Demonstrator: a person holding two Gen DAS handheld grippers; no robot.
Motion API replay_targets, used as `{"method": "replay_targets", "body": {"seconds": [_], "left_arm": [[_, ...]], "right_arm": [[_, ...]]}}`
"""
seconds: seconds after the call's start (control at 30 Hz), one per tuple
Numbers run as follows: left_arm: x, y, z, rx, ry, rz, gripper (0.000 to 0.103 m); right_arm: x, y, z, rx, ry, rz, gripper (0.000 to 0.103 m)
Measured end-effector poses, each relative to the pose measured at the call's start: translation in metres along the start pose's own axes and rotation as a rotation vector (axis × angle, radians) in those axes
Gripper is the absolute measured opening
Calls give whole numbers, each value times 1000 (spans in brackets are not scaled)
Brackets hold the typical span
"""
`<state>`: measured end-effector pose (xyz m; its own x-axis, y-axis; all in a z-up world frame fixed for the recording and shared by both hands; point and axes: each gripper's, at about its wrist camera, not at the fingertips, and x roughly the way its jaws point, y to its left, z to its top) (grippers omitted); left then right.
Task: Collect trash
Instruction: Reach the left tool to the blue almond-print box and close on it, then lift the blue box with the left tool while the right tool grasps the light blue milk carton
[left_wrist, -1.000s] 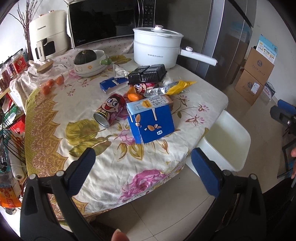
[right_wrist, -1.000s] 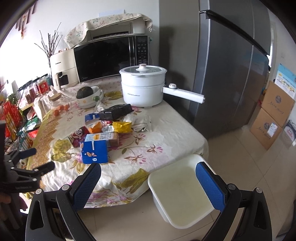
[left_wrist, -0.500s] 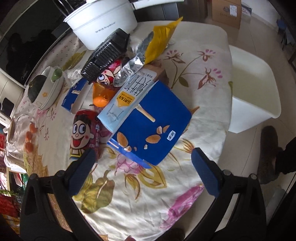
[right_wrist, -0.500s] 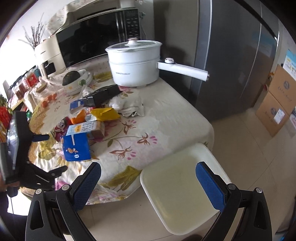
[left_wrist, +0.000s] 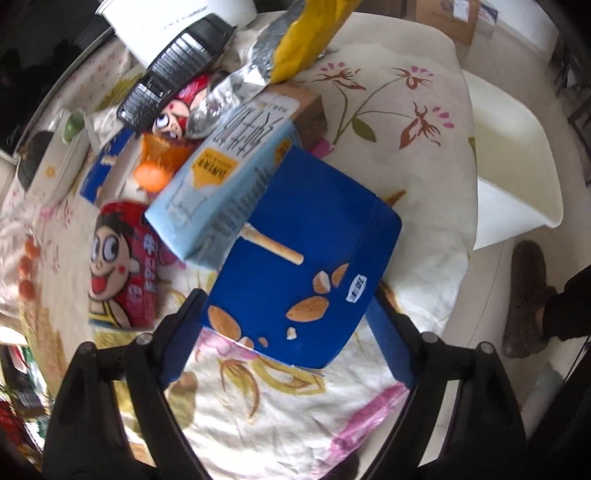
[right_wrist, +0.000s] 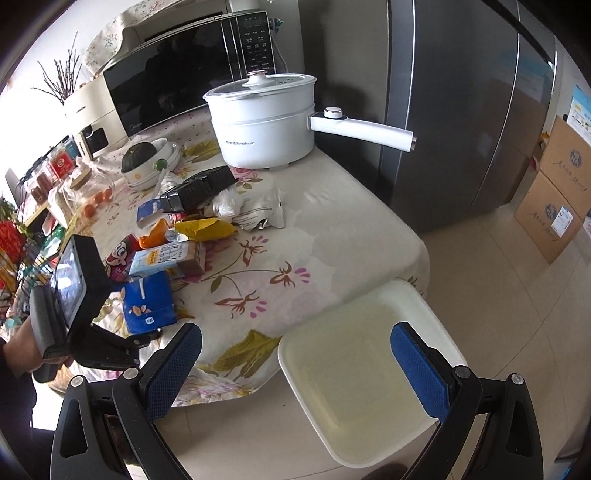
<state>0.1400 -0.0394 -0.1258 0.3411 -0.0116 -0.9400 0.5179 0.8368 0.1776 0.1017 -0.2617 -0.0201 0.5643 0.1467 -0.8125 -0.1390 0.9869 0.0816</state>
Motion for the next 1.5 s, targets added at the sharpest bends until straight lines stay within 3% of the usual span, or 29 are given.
{"method": "replay_targets", "body": {"seconds": [0.23, 0.43, 0.73, 0.9, 1.03, 1.13, 1.3, 1.5], "left_arm": [[-11, 13, -26, -217, -2, -98, 81], [-52, 33, -52, -402, -66, -164, 80], [-92, 75, -98, -567, -170, -102, 80], [-90, 108, -117, -650, -174, -105, 80], [-98, 123, -130, -683, -197, -115, 80], [-101, 134, -138, -713, -213, -130, 80], [-92, 152, -153, -817, -205, -189, 81], [-92, 154, -153, -811, -203, -194, 81]], "right_arm": [[7, 3, -2, -2, 28, -12, 103], [18, 12, 0, 4, 70, 5, 103], [41, 74, 7, -48, 86, 61, 103], [52, 128, 16, -228, 83, 170, 103], [63, 174, 31, -526, 103, 263, 102], [81, 204, 37, -720, 136, 257, 96], [123, 233, 38, -861, 219, 214, 75], [169, 248, 41, -996, 277, 115, 74]]}}
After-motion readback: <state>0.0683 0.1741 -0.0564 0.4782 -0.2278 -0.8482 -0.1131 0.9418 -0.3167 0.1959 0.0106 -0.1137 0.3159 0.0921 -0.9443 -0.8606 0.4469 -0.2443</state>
